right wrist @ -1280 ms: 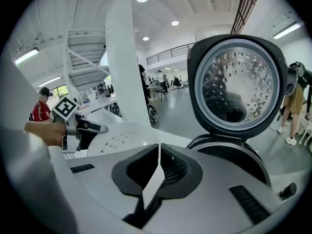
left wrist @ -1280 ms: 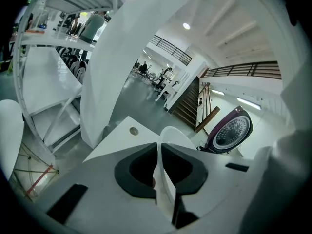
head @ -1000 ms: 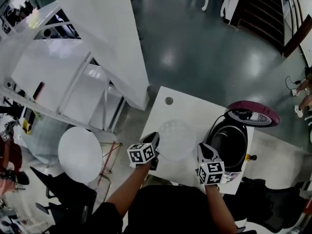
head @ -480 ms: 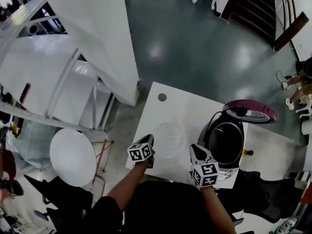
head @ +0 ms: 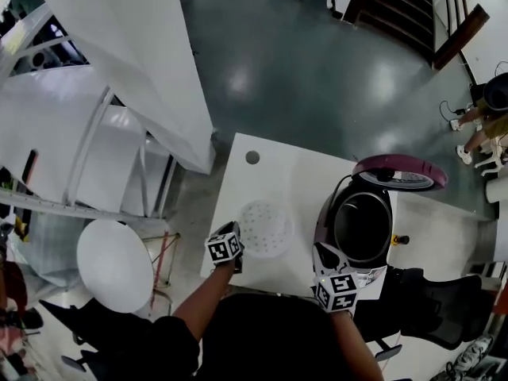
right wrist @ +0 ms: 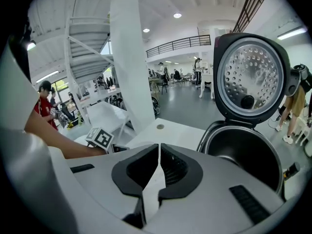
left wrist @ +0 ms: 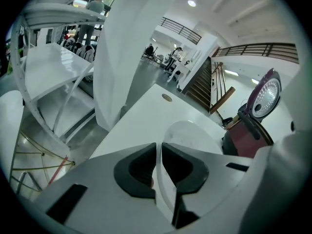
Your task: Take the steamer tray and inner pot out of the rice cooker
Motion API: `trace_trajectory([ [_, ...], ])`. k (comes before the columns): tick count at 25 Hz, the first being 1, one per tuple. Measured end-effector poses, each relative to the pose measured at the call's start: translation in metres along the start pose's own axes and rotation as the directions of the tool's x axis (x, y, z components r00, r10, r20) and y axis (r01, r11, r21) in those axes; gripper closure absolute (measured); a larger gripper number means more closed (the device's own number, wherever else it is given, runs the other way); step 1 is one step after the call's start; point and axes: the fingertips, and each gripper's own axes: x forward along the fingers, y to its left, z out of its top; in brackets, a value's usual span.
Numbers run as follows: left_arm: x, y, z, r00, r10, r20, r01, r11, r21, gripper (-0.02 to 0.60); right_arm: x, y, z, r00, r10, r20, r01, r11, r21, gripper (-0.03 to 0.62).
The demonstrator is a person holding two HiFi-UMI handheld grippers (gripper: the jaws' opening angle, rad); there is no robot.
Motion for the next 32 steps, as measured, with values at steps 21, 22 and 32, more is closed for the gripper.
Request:
trace_trajectory([
  [21,-0.060,-0.017,0.042,0.989,0.028,0.143,-0.039,0.996,0.075,0.490,-0.046,-0.050,0.001,0.993,-0.033,0.113,0.020,0.993,0.115,0.582],
  [22,-0.069,-0.027,0.049,0.985,0.008,0.170,-0.022,0.996,0.081,0.505,-0.049,-0.057,0.001,0.992,-0.037,0.119,0.023,0.993,0.120,0.582],
  [32,-0.104,-0.180,0.060,0.959,-0.163,0.232,0.124,0.977,0.173,0.577,-0.090,-0.148,-0.008,0.980,-0.120,0.161,0.092,0.981,0.169,0.582],
])
